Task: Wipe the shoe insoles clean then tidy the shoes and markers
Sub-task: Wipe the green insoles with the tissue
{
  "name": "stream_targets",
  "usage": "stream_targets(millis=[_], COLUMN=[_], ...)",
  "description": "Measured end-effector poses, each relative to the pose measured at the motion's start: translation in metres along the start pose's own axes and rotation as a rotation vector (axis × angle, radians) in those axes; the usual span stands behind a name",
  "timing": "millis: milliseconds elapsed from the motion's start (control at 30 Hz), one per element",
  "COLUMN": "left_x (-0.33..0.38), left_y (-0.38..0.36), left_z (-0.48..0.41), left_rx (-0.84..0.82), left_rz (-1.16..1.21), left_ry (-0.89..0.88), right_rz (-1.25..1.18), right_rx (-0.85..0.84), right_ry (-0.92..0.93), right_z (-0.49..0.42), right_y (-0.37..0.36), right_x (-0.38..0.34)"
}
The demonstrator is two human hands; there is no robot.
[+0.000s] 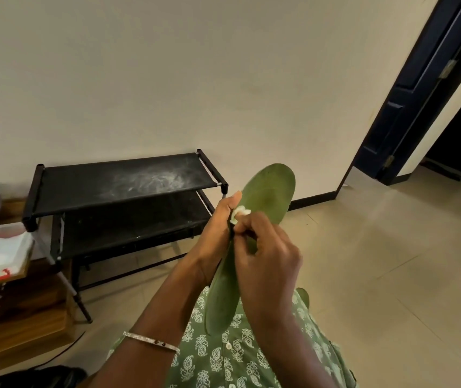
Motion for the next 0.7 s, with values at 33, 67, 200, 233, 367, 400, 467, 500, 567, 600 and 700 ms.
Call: stream_targets(millis=[33,67,200,233,367,400,467,500,567,600,700], left_x=[0.000,-0.001,-0.003,-0.003,-0.004,-0.004,-0.004,-0.002,0.000,0.000,-0.001], left_y=[0.000,0.000,0.002,0.002,0.002,0.001,0.001,0.000,-0.002,-0.002,-0.007], left_z=[-0.001,-0.001,-0.004,-0.004,-0.002,-0.001,0.001,0.002,0.003,0.002,0.000], left_rx=[-0.006,-0.014,-0.001,0.012,0.048,0.046,0.018,0.010,0.002,-0.003,-0.012], left_rz=[0.001,-0.007,-0.019,-0.015,-0.025,-0.013,-0.007,-0.006,-0.001,0.008,0.030], left_ry=[0.009,0.011,-0.047,-0.055,-0.051,-0.040,-0.019,-0.007,0.016,0.021,0.024], right_rz=[0.002,0.002,0.049,0.054,0.071,0.071,0.044,0.025,0.005,0.009,0.064], right_rx=[-0.015,-0.028,-0.003,0.024,0.063,0.054,0.012,-0.020,-0.069,-0.075,-0.044], right_ry=[0.002,-0.001,-0.005,-0.008,-0.017,-0.016,-0.012,-0.005,0.021,0.029,0.034], right_z=[0.002,-0.001,-0.026,-0.032,-0.036,-0.032,-0.020,-0.013,-0.004,-0.005,-0.020], right_y=[0.001,0.001,0.006,0.007,0.008,0.008,0.006,0.005,0.004,0.005,0.009], right_x=[0.000,0.001,0.007,0.008,0.009,0.008,0.005,0.004,0.005,0.006,0.016])
Point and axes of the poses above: each hand's wrist, its own z-axis away from the middle knuckle, its own y-axis out of the back of the hand, x = y × z, the point moved 3 cm from there along -z, towards the middle knuckle, and after that the axes turned 11 degrees about -x, right-handed, at the moved point
